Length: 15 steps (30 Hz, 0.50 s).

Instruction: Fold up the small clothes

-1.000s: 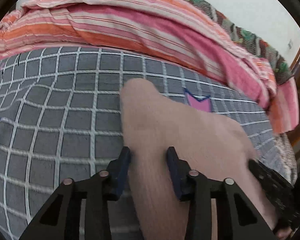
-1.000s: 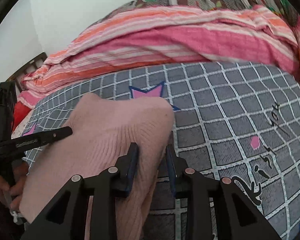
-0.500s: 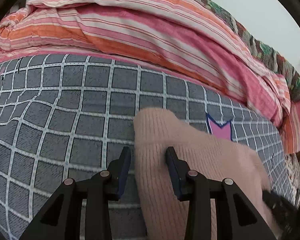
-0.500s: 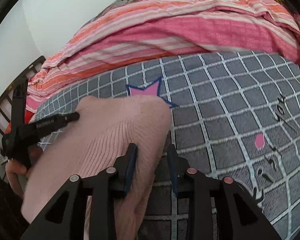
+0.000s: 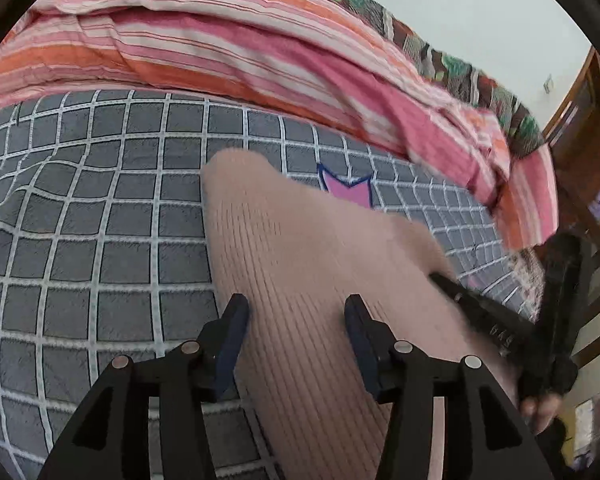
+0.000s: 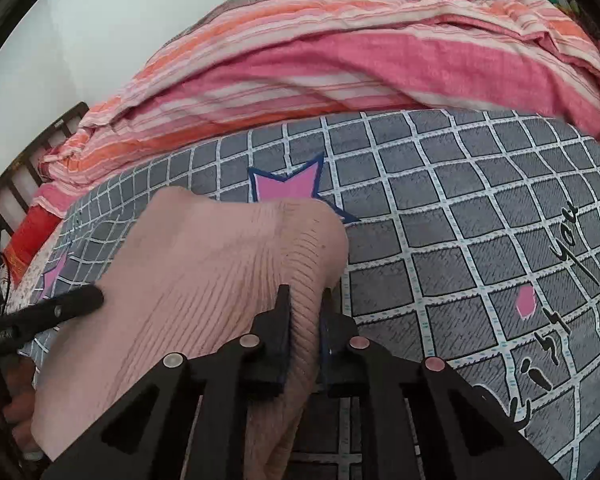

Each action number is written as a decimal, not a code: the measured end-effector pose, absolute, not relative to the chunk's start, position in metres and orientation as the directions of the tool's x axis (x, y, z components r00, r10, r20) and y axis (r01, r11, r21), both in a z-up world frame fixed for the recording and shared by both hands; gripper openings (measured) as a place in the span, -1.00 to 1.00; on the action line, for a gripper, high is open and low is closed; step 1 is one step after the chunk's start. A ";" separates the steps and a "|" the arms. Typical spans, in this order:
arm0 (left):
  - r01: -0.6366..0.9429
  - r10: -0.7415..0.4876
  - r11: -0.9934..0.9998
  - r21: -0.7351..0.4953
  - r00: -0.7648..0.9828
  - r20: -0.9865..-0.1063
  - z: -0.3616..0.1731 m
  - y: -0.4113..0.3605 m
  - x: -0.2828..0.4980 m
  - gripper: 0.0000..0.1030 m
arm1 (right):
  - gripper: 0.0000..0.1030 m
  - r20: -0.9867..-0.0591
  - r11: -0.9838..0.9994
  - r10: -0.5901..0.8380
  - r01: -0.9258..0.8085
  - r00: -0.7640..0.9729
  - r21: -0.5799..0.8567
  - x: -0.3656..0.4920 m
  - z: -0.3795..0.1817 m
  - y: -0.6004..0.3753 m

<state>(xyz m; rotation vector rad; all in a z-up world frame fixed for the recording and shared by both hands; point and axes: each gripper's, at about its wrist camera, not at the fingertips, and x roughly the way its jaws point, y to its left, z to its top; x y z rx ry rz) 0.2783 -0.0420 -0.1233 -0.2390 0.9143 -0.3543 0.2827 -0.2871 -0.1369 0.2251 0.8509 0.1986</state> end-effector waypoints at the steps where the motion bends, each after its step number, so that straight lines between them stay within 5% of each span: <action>1: 0.197 -0.385 0.922 -0.334 0.563 -0.731 -0.123 -0.042 0.275 -0.06 | -0.59 -0.722 0.959 0.256 -0.074 0.643 0.274 0.282 -0.129 -0.289; 6: 0.206 -0.415 0.909 -0.363 0.555 -0.721 -0.121 -0.032 0.257 0.02 | -0.51 -0.652 0.929 0.333 -0.120 0.681 0.349 0.254 -0.100 -0.291; 12: 0.192 -0.390 0.920 -0.343 0.555 -0.735 -0.133 -0.035 0.242 0.14 | -0.51 -0.699 0.981 0.194 -0.135 0.688 0.140 0.228 -0.118 -0.261; 15: 0.176 -0.358 0.933 -0.315 0.561 -0.746 -0.136 -0.041 0.245 0.24 | -0.27 -0.700 0.989 0.148 -0.092 0.699 0.117 0.228 -0.125 -0.263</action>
